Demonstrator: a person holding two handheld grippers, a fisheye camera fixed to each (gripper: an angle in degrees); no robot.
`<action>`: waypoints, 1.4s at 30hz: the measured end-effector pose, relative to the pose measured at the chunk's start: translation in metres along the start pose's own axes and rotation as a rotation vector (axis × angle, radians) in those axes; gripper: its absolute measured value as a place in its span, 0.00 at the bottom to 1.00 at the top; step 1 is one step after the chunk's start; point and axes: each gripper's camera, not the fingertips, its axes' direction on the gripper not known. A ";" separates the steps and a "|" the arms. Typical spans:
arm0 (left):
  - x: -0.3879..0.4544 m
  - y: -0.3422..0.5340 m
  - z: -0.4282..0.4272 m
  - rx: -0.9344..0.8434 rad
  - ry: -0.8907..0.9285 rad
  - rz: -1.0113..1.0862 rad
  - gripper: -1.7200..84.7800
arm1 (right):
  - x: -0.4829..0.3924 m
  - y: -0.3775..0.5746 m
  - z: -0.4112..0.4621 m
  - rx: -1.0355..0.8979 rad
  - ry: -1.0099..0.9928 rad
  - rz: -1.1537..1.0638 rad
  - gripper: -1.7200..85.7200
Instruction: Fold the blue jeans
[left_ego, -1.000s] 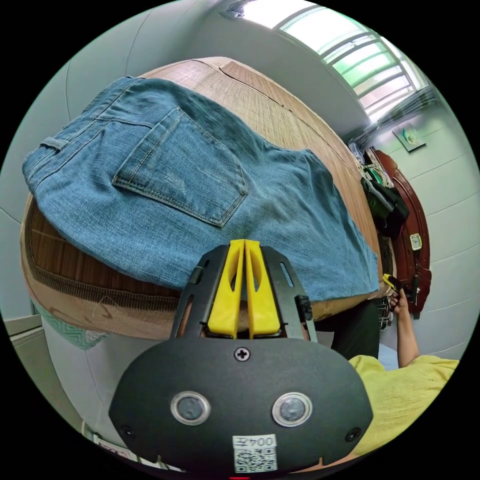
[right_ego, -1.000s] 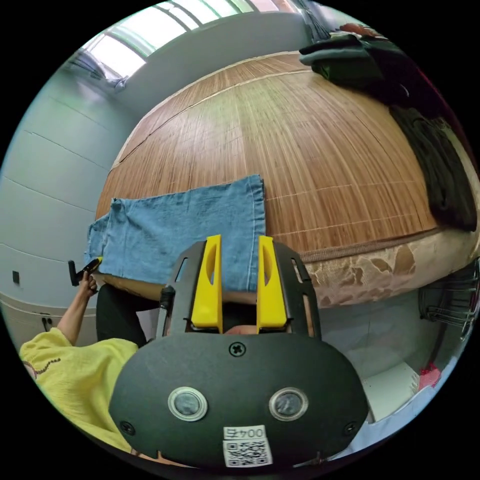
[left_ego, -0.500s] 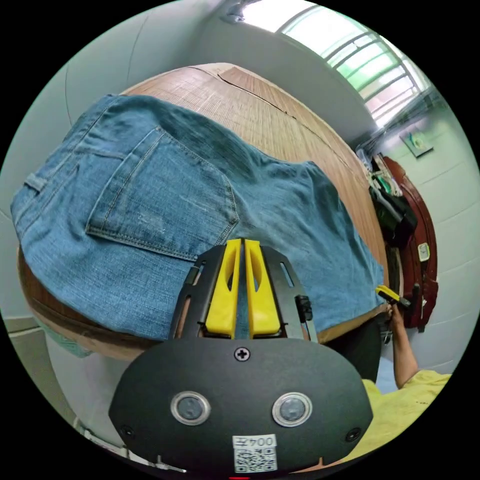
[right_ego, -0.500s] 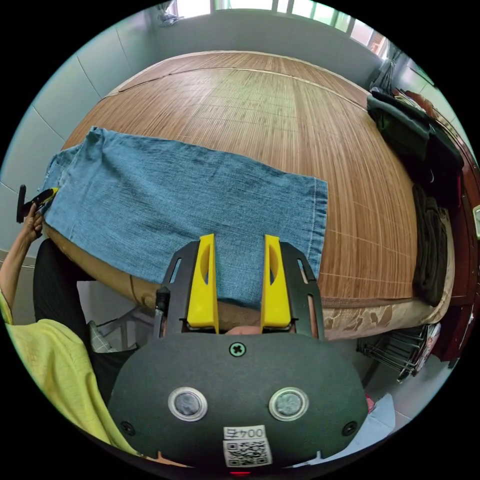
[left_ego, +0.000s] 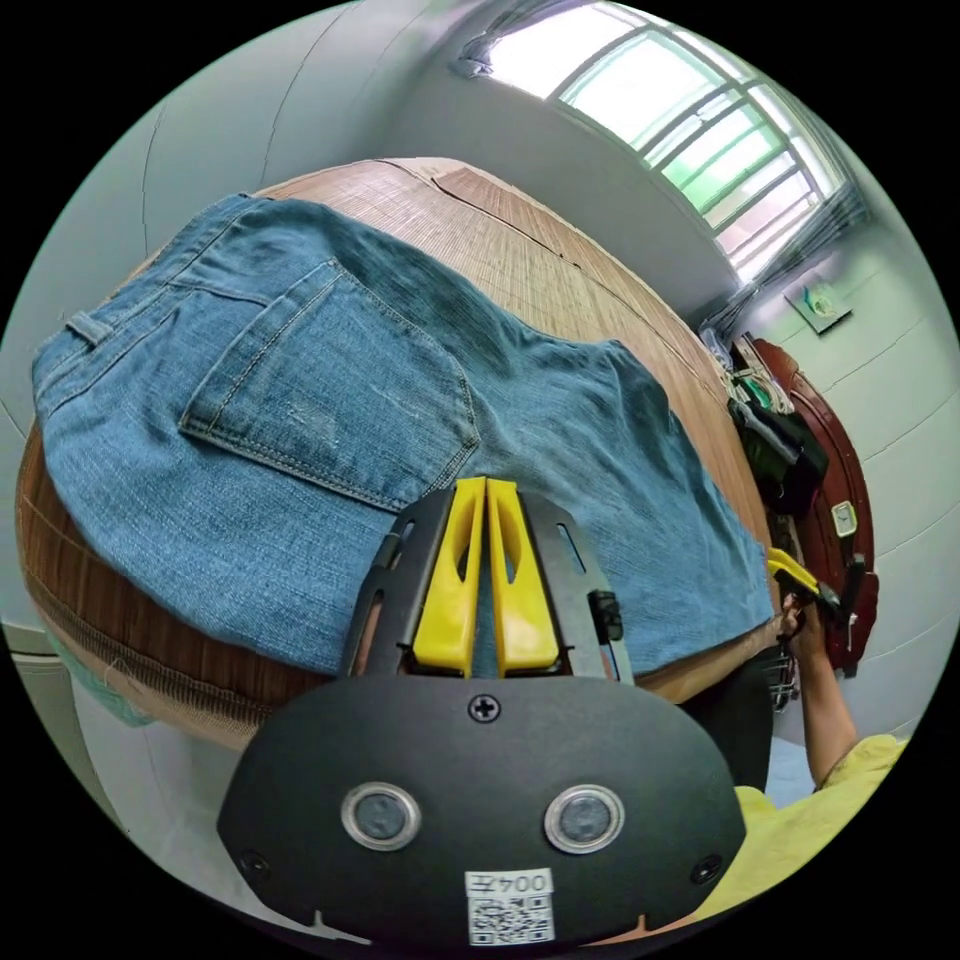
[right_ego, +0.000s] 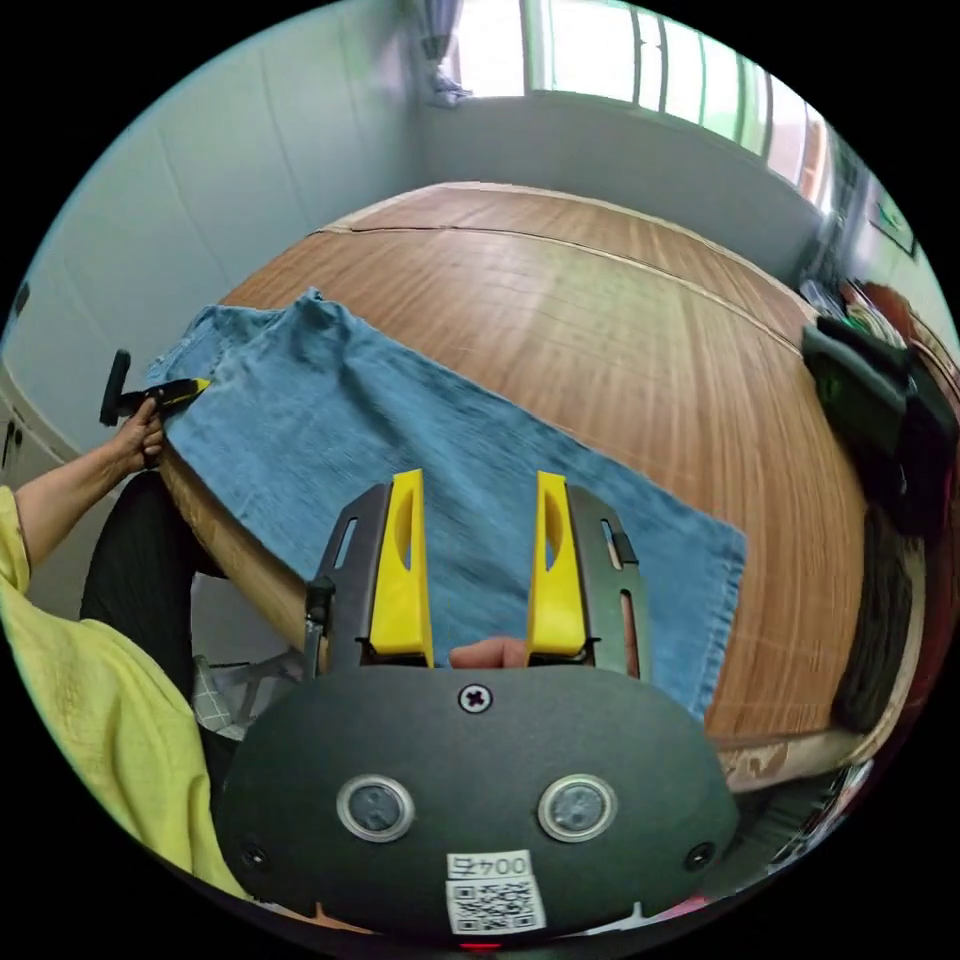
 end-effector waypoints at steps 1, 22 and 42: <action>0.005 0.000 0.002 0.001 -0.028 0.016 0.02 | -0.013 -0.008 0.011 0.007 -0.021 -0.041 0.19; 0.047 -0.012 0.036 0.055 -0.111 0.054 0.02 | -0.046 0.015 0.103 -0.005 0.016 -0.216 0.15; 0.133 -0.121 0.064 0.004 -0.116 0.082 0.03 | 0.014 -0.021 0.148 -0.110 -0.070 -0.114 0.14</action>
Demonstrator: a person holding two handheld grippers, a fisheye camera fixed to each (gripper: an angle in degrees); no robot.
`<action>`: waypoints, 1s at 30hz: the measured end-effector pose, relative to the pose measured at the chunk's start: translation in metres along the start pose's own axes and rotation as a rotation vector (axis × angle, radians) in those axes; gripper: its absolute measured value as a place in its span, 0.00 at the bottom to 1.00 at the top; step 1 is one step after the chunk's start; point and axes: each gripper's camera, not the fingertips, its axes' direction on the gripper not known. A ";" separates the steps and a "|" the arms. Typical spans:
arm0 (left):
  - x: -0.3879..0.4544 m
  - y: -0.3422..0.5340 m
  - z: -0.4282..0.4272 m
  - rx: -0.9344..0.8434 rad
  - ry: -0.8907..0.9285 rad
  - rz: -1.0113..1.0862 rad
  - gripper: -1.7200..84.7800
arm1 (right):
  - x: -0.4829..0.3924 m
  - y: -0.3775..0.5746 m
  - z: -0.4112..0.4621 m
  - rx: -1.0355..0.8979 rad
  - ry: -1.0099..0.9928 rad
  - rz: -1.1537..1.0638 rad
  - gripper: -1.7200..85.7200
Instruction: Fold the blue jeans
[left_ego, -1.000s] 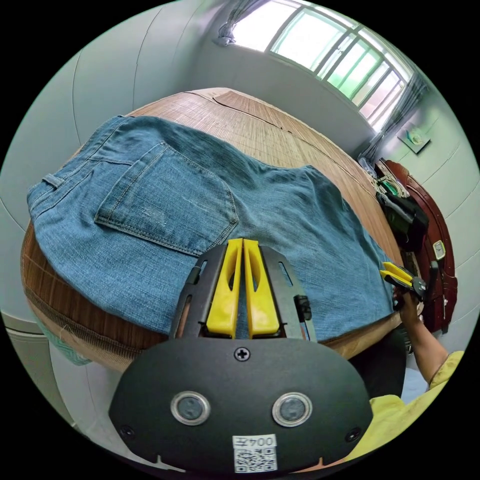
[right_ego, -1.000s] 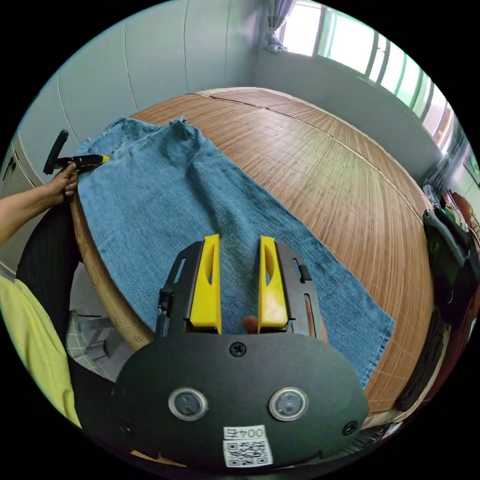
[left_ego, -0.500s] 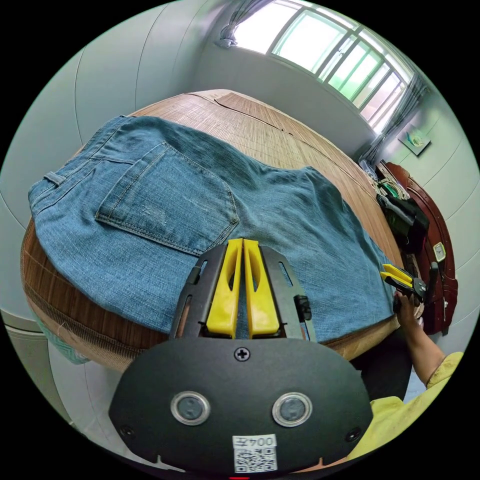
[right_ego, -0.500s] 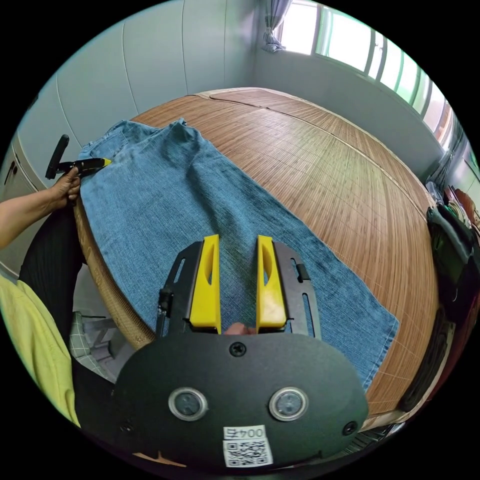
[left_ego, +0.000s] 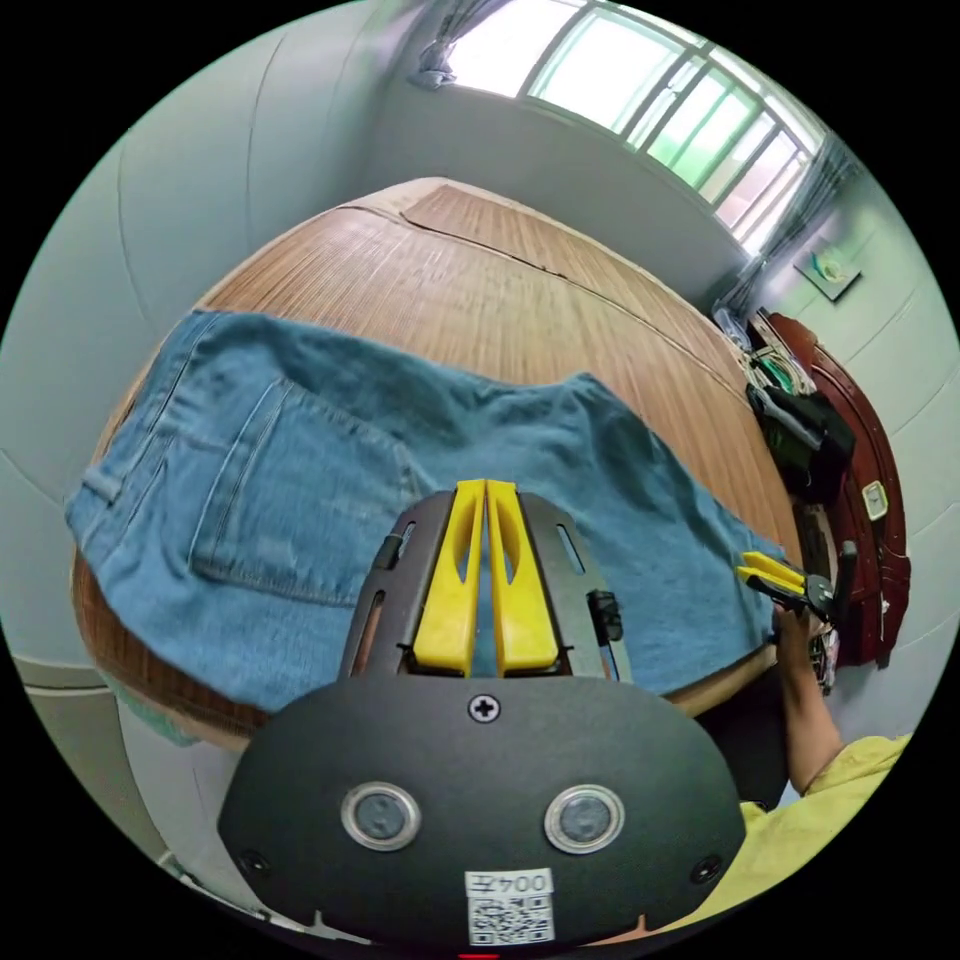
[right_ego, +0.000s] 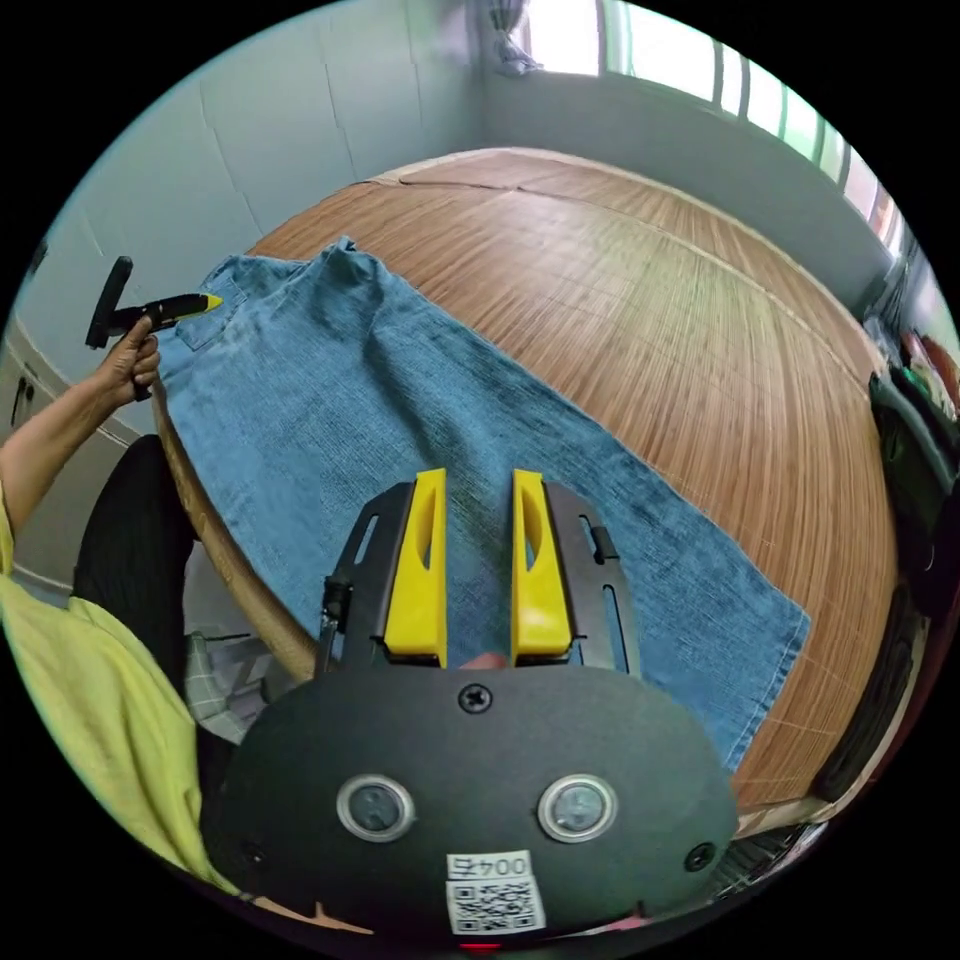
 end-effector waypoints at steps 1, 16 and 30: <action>0.010 -0.020 0.003 -0.012 0.007 0.016 0.03 | 0.007 -0.005 -0.004 -0.031 -0.029 0.030 0.14; 0.176 -0.226 0.126 -0.318 -0.132 0.241 0.16 | 0.075 -0.037 0.041 -0.322 -0.087 0.258 0.06; 0.207 -0.281 0.206 -0.558 -0.220 0.266 0.19 | 0.098 -0.108 0.099 -0.578 -0.043 0.186 0.06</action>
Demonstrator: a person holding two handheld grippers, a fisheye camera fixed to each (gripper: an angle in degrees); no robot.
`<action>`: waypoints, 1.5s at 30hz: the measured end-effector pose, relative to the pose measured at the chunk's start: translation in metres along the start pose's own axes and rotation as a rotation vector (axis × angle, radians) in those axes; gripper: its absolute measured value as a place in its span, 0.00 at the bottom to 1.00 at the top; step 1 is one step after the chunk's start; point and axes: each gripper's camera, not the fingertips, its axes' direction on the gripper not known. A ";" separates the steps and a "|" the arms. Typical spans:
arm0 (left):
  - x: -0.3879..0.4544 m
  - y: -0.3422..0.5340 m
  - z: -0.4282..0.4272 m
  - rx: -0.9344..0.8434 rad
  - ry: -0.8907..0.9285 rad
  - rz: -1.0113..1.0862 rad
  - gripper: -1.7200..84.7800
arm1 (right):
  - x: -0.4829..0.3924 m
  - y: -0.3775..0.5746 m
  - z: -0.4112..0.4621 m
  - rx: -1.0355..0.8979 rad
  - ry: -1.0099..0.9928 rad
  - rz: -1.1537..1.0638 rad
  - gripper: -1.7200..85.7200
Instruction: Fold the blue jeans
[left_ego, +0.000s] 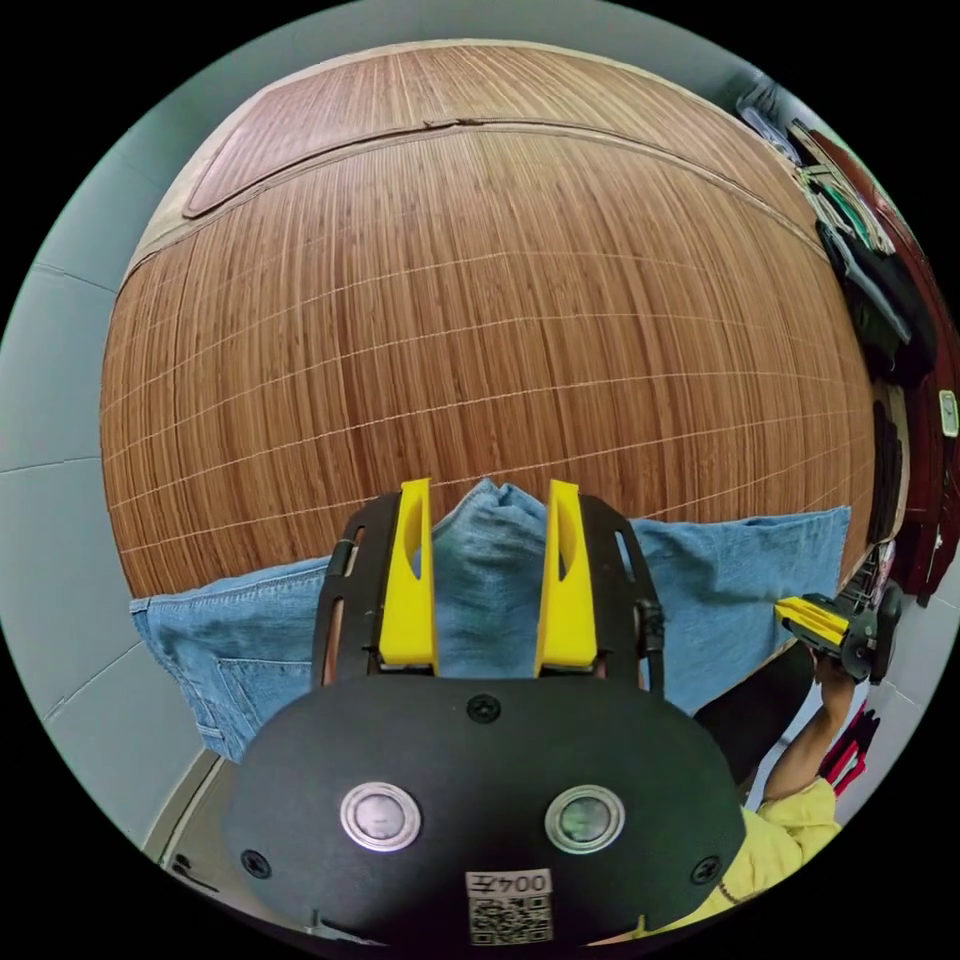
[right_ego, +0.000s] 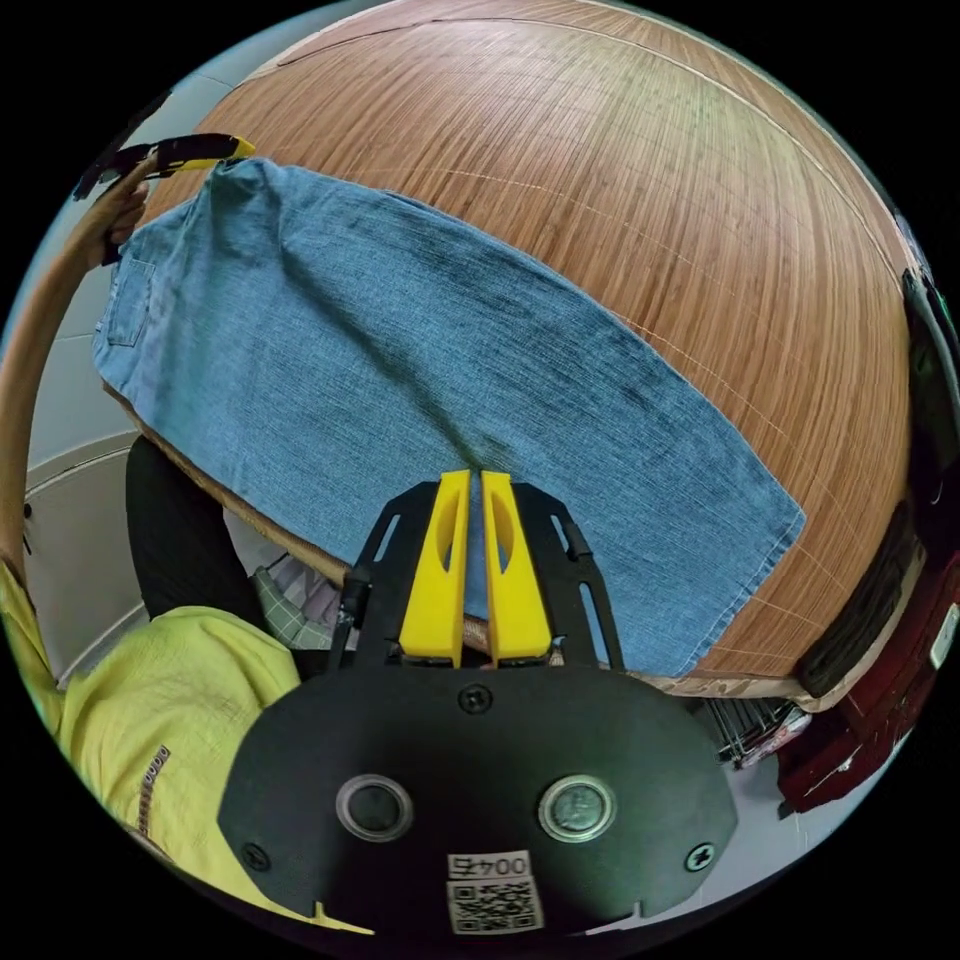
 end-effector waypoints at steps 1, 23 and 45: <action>0.000 -0.004 0.002 -0.022 0.000 0.009 0.19 | 0.000 -0.005 0.001 -0.010 0.004 -0.028 0.06; -0.034 0.008 0.017 0.184 0.104 -0.061 0.04 | 0.016 -0.088 0.021 -0.305 -0.016 -0.131 0.06; -0.078 0.158 0.036 0.534 0.391 -0.009 0.02 | 0.002 -0.032 0.017 -0.107 0.043 -0.162 0.06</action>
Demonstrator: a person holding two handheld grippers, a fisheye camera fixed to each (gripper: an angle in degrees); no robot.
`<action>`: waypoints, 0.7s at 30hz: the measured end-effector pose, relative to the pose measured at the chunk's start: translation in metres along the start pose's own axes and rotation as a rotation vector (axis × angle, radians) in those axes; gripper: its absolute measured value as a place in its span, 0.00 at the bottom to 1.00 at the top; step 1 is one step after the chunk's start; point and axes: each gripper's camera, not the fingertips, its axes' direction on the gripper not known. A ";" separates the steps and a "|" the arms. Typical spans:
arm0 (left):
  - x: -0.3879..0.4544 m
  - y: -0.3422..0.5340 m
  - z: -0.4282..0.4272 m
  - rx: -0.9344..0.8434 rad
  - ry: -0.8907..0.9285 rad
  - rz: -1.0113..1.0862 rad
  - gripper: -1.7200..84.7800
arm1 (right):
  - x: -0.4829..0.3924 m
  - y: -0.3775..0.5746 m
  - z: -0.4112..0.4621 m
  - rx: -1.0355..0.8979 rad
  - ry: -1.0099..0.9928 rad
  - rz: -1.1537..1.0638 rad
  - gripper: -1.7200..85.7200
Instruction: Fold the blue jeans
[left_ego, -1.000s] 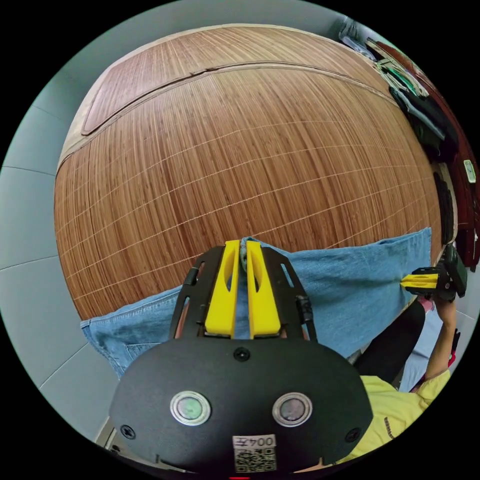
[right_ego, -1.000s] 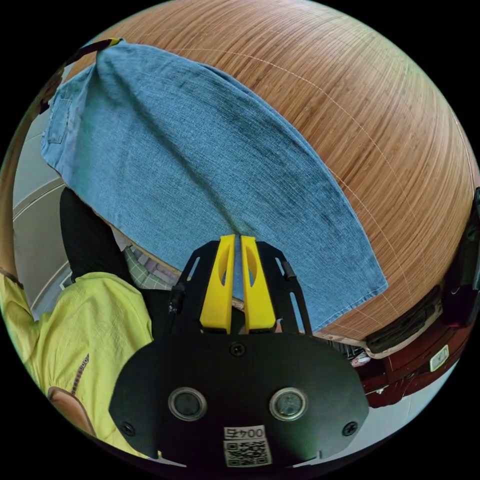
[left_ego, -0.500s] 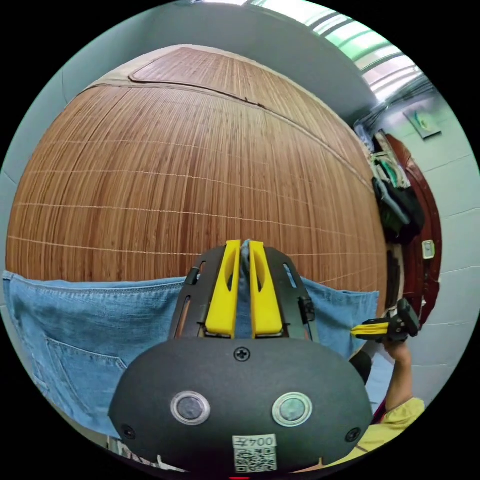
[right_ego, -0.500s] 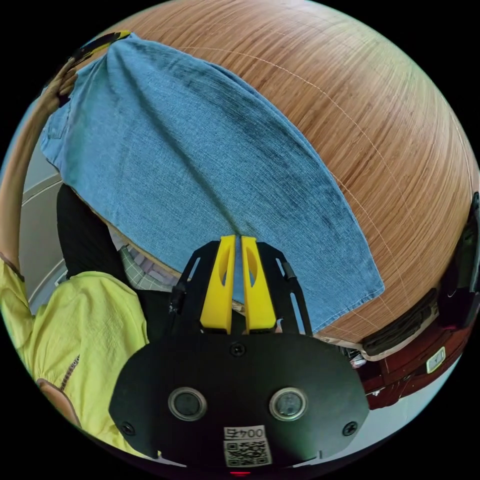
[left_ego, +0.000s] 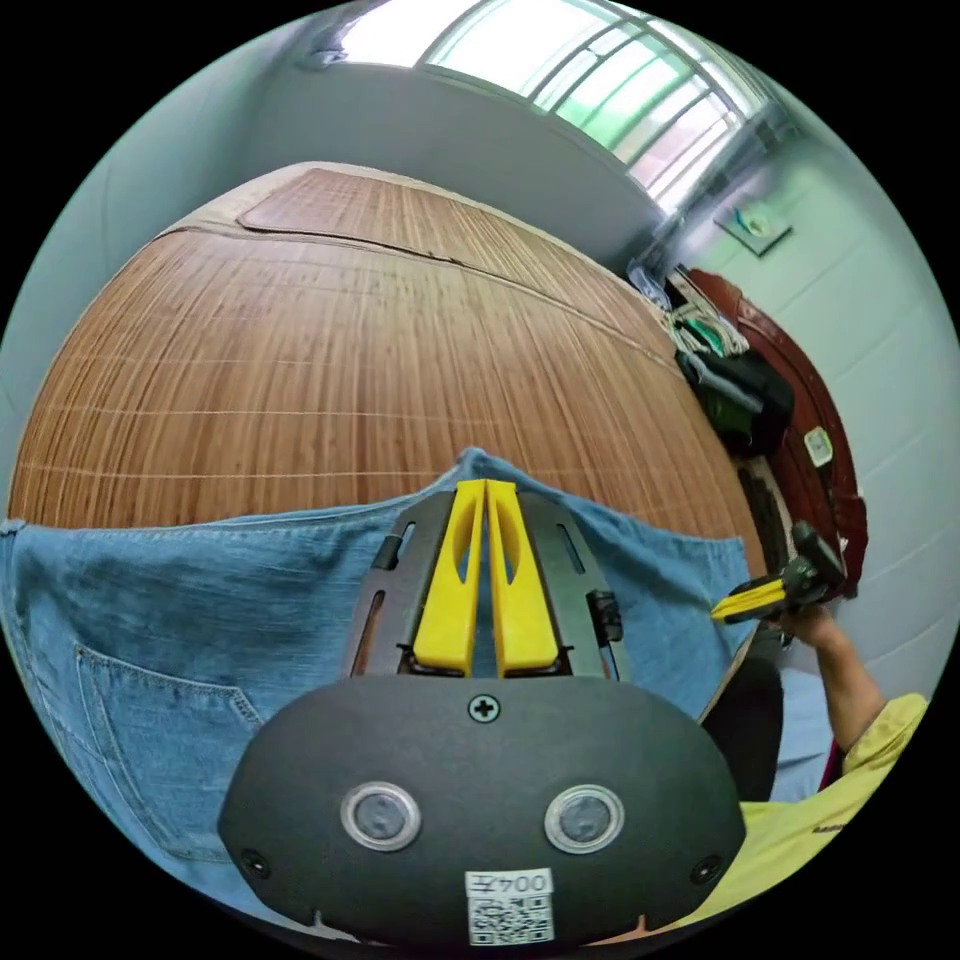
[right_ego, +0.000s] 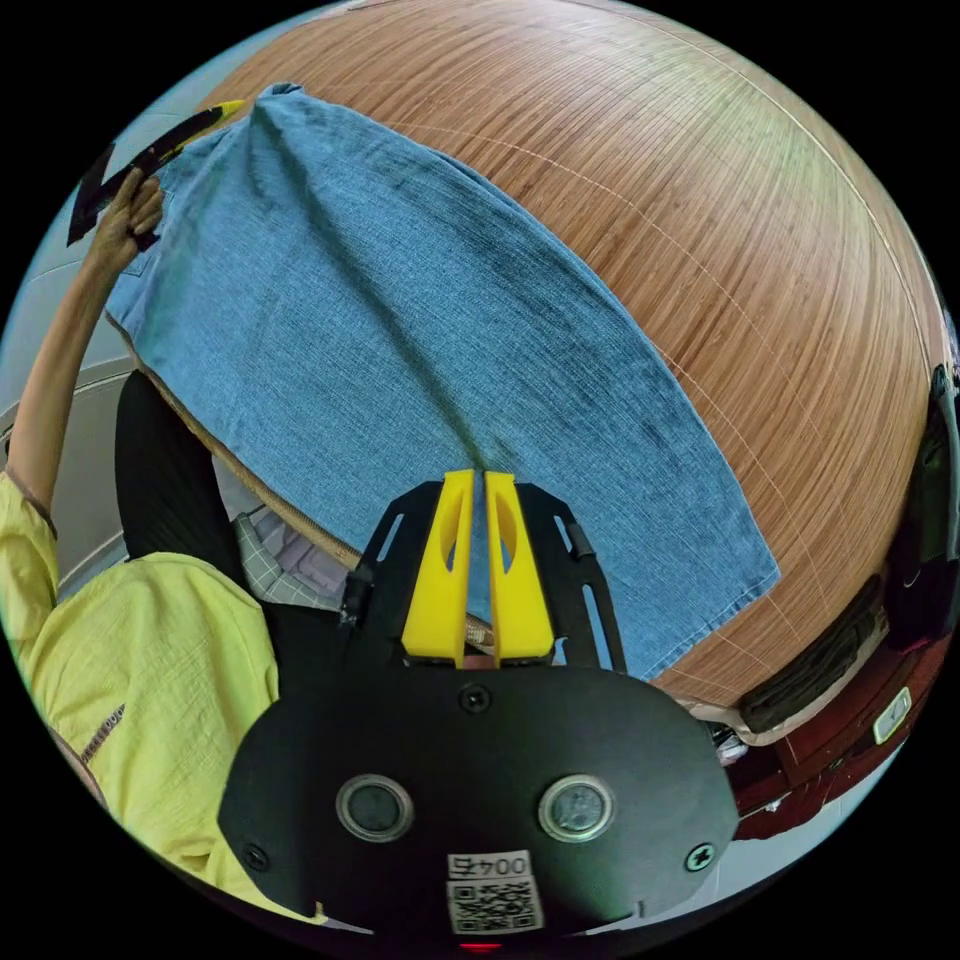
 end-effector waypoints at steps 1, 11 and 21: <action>0.010 0.004 0.007 -0.026 -0.022 0.042 0.02 | 0.001 0.007 0.000 0.025 -0.009 0.006 0.06; 0.023 0.035 0.022 -0.084 -0.200 0.012 0.02 | -0.013 0.040 -0.003 0.107 0.022 0.034 0.06; 0.053 0.076 -0.020 0.008 -0.104 0.134 0.02 | 0.001 0.081 -0.002 0.240 -0.094 0.065 0.06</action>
